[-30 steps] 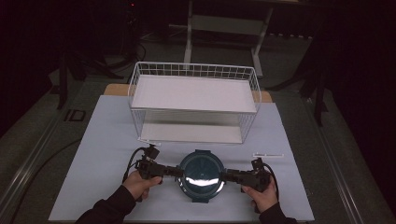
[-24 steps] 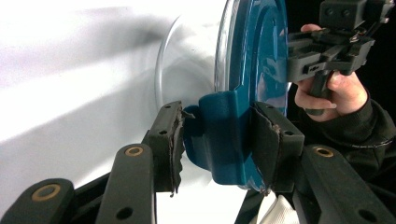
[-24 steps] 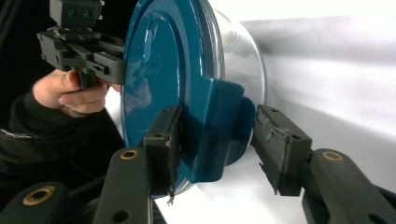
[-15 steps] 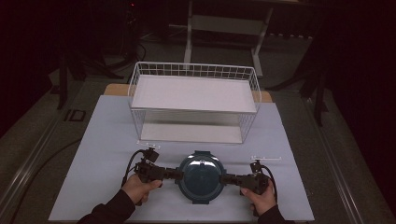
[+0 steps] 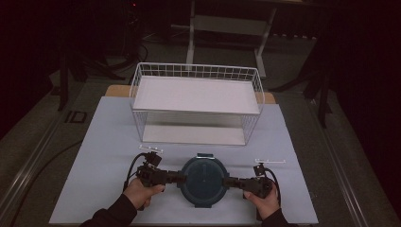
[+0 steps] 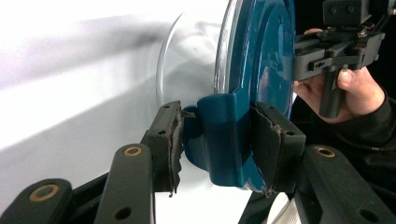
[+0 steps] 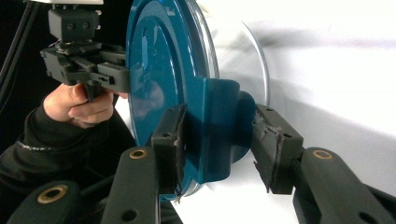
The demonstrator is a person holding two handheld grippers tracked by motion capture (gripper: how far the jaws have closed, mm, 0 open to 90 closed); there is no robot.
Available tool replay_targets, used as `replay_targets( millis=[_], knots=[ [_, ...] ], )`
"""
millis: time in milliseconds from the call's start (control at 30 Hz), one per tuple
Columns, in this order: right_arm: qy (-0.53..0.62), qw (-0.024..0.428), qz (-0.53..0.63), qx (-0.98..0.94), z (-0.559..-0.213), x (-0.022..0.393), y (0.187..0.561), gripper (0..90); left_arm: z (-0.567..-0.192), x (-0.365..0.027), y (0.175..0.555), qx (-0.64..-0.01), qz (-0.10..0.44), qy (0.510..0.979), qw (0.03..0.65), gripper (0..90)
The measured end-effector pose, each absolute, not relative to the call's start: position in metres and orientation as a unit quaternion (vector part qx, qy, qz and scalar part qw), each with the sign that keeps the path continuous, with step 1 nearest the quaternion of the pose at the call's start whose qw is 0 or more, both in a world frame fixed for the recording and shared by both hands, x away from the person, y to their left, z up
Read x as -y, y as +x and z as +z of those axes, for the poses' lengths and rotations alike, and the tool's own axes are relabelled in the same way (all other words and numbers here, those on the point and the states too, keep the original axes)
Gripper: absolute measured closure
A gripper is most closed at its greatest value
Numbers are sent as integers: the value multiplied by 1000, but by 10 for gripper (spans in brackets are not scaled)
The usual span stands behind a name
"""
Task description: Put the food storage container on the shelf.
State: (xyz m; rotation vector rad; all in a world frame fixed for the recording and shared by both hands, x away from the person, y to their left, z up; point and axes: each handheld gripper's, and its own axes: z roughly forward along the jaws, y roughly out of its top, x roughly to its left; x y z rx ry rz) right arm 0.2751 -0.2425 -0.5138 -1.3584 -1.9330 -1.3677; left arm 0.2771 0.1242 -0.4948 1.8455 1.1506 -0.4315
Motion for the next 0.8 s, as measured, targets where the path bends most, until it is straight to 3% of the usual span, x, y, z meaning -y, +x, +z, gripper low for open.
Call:
replay_targets(
  millis=[800],
  knots=[
    [-451, 145, -521, 710, -478, 232, 295, 569, -469, -134, 295, -450, -128, 737, 487, 559]
  ],
)
